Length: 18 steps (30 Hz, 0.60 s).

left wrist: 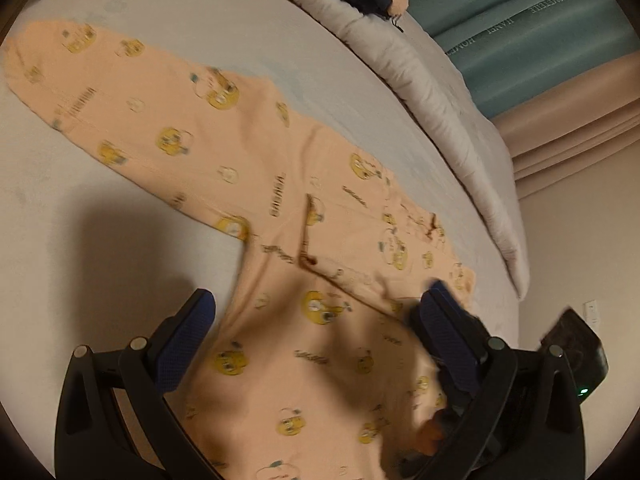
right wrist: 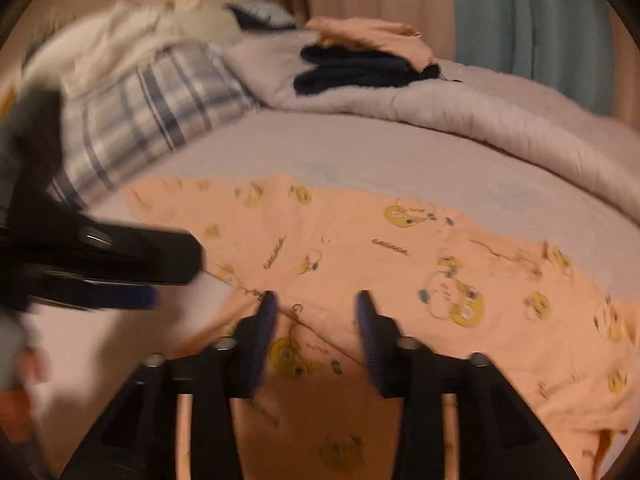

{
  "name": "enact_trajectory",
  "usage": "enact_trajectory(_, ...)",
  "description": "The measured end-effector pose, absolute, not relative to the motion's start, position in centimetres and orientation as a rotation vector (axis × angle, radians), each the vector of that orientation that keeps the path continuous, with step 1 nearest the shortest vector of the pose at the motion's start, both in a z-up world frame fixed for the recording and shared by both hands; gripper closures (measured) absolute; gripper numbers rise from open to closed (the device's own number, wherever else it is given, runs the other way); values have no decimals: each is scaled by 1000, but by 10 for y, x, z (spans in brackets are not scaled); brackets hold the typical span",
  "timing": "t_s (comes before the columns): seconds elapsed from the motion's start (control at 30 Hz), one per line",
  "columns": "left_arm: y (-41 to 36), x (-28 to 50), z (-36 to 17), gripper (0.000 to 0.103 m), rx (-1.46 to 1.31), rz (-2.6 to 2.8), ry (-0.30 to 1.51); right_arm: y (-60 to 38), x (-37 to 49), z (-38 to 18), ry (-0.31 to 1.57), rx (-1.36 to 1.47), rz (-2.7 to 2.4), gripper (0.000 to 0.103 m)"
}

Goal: Fold small clothes
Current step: 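Fold the held sleeve across the shirt body with the right gripper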

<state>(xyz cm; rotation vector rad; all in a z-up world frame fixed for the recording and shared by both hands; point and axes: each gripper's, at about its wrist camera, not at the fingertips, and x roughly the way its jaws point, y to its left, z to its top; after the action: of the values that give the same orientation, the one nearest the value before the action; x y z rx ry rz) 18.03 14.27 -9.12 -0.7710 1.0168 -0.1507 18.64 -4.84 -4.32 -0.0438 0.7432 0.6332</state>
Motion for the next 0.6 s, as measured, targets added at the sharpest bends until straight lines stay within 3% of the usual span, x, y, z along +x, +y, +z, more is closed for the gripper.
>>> enact_trajectory(0.27, 114, 204, -104, 2, -905, -280, 1015, -176, 182, -26, 755, 126, 418, 40)
enact_trajectory(0.43, 100, 223, -124, 13, -986, -277, 1047, -208, 167, -39, 764, 188, 343, 40)
enact_trajectory(0.53, 99, 234, -132, 37, -992, -225, 1043, -211, 167, -43, 764, 197, 343, 40)
enact_trajectory(0.57, 99, 237, -133, 52, -990, -207, 1036, -213, 169, -43, 765, 196, 343, 40)
enact_trajectory(0.6, 100, 241, -134, 78, -985, -182, 1030, -212, 171, -43, 763, 195, 346, 40)
